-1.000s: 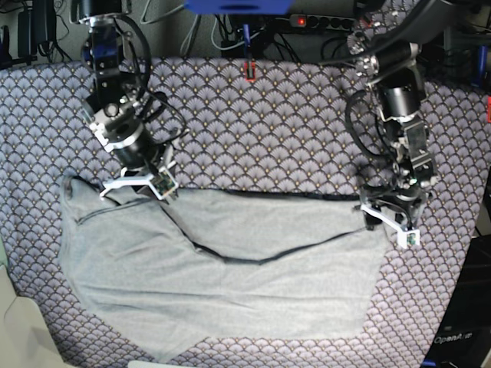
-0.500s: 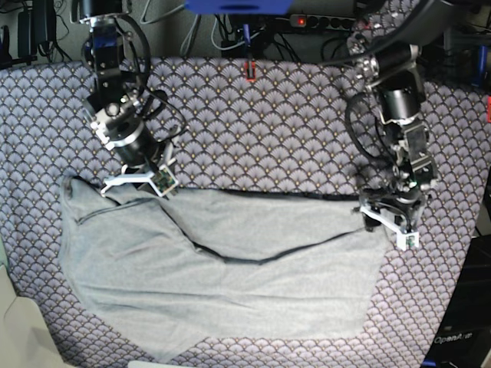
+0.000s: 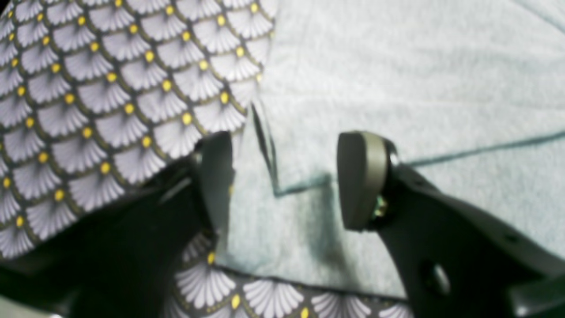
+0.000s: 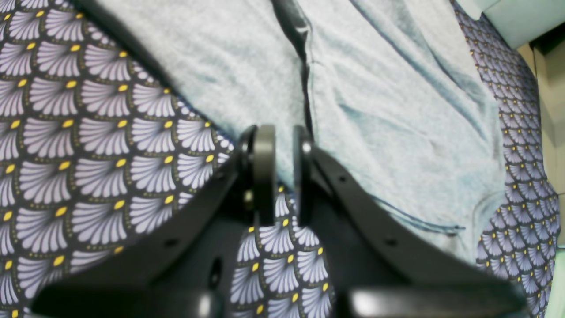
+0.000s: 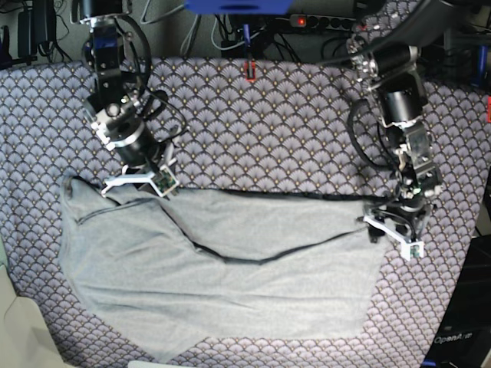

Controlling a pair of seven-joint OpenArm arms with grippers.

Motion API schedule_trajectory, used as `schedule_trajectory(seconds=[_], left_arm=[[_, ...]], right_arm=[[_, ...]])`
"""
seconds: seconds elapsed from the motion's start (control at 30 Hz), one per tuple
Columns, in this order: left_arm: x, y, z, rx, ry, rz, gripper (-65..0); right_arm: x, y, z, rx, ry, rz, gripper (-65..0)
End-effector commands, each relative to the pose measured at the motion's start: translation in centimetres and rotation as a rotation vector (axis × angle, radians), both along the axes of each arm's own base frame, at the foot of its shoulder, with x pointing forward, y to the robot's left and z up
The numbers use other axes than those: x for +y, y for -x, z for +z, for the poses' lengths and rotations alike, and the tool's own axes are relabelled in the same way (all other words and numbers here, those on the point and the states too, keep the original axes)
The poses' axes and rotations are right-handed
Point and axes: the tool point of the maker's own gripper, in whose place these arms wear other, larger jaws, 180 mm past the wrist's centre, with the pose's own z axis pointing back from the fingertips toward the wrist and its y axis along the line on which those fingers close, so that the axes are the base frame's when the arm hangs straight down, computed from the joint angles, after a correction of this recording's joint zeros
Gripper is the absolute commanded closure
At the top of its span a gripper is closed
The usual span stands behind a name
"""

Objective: Fold the T-shirt properly

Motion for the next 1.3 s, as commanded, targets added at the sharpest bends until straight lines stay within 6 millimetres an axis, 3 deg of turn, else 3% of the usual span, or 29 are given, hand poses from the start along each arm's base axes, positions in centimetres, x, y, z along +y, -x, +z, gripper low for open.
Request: schedule_trajectory(seconds=[0.0, 0.13, 0.27, 0.6, 0.67, 0.97, 1.07, 1.27], left_arm=[[0.4, -1.5, 2.3, -0.067, -0.011, 0.003, -37.0], [0.2, -1.5, 2.1, -0.065, -0.004, 0.001, -37.0], [-0.9, -1.3, 0.7, -0.034, 0.022, -0.008, -37.0], [-1.1, -1.3, 0.6, -0.033, 0.028, -0.011, -36.8], [-1.1, -1.3, 0.6, -0.033, 0.028, -0.011, -33.5], [-1.2, -1.3, 0.5, -0.034, 0.034, -0.011, -2.4], [-1.2, -1.4, 0.7, -0.037, 0.035, -0.009, 0.0], [-1.2, -3.5, 3.3, -0.094, 0.037, -0.009, 0.0]], right_arm=[[0.1, -0.7, 1.4, -0.051, -0.016, 0.004, -5.4], [0.1, -0.7, 1.4, -0.049, -0.016, 0.004, -5.4], [0.1, -0.7, 1.4, -0.049, -0.016, 0.004, -5.4], [0.0, -0.2, 1.0, -0.037, -0.016, 0.0, -5.4], [0.0, -0.2, 1.0, -0.039, -0.016, 0.0, -5.4], [0.0, 0.3, 0.5, -0.023, -0.017, 0.001, -5.4], [0.0, 0.8, 0.2, -0.013, -0.017, 0.002, -5.4], [0.0, 1.4, -0.4, 0.004, -0.017, 0.003, -5.3]])
